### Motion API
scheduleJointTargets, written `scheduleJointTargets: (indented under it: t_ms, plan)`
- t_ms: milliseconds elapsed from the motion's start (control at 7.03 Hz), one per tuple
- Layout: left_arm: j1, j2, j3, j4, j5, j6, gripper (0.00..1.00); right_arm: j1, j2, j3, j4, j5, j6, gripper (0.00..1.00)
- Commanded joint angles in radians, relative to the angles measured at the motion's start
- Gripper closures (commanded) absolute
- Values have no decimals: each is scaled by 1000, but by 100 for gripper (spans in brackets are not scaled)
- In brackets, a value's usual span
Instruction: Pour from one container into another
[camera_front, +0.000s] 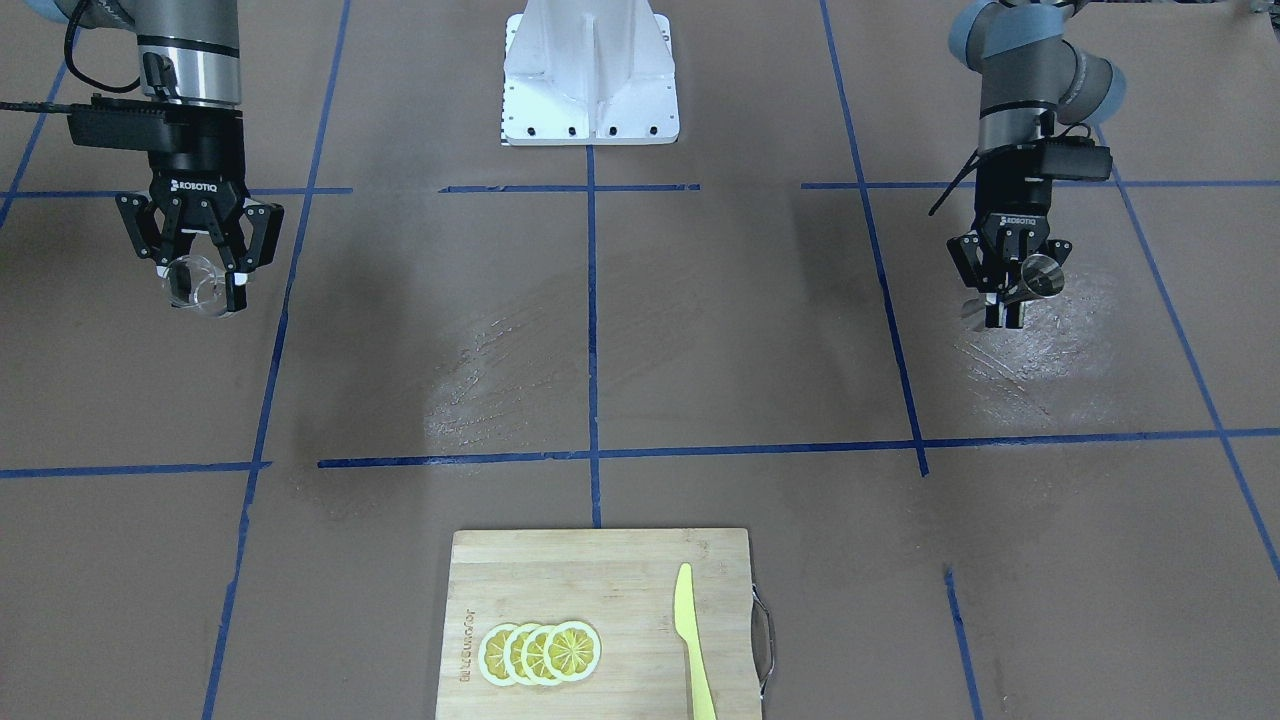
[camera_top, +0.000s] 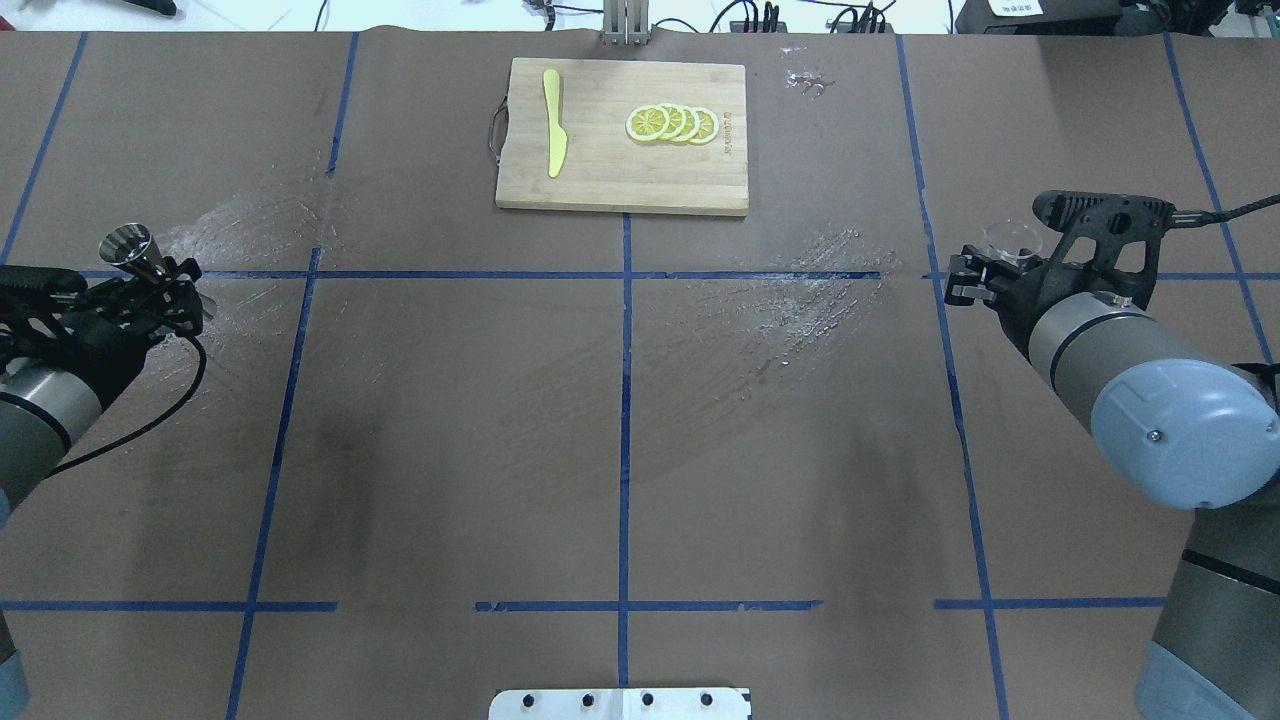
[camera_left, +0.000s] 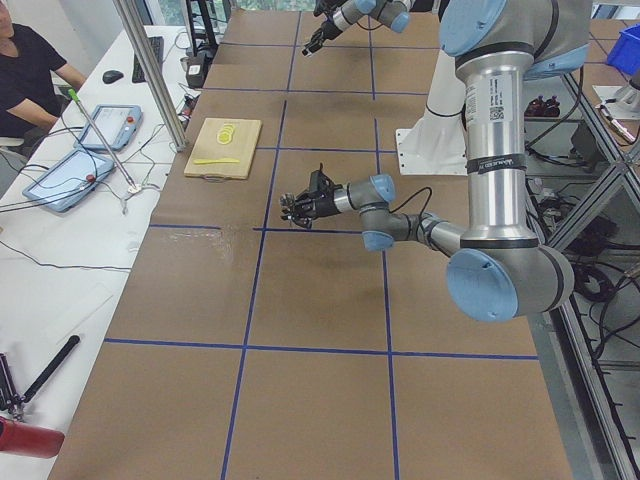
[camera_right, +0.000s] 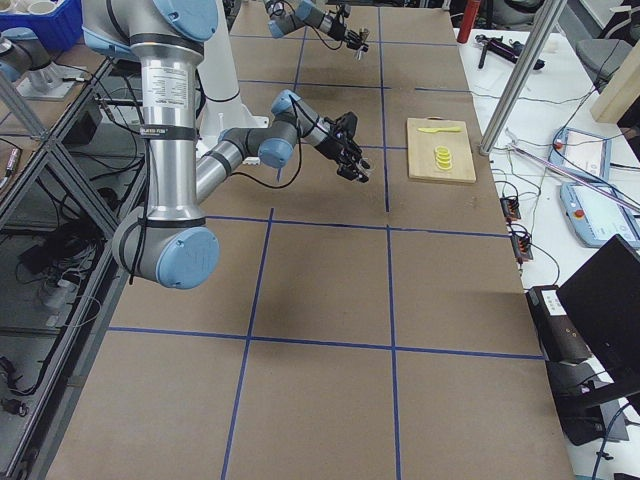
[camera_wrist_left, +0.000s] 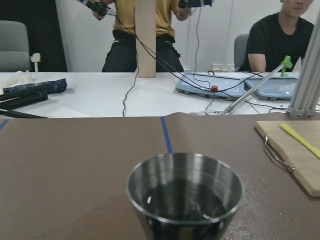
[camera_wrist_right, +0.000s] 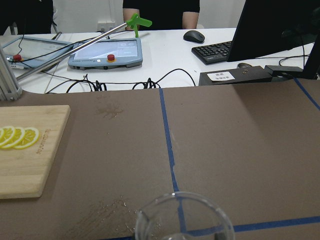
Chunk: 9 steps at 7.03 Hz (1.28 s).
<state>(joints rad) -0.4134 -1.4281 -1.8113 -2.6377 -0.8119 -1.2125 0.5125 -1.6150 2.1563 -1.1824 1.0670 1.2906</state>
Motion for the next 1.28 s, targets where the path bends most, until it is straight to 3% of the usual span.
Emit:
scheduleJointTargets:
  t_ms: [0,142,285,569,996,1138]
  plan:
    - [122,3,4,158,188,-168,100,-2,-65,-62,174,-27,1,100]
    - [146,1,24,180,271,-170,100,-6,-66,-64,175,-36,6,100]
    - [160,-6,59,180,292,-191,100,-18,-66,-64,175,-47,10,100]
    - [177,-78,147,180,293,-206,100,-66,-66,-66,175,-110,13,100]
    - [191,-101,167,182,293,-211,100,-103,-66,-67,173,-159,13,100]
    - [191,-101,164,182,293,-210,78,-114,-65,-69,173,-170,13,100]
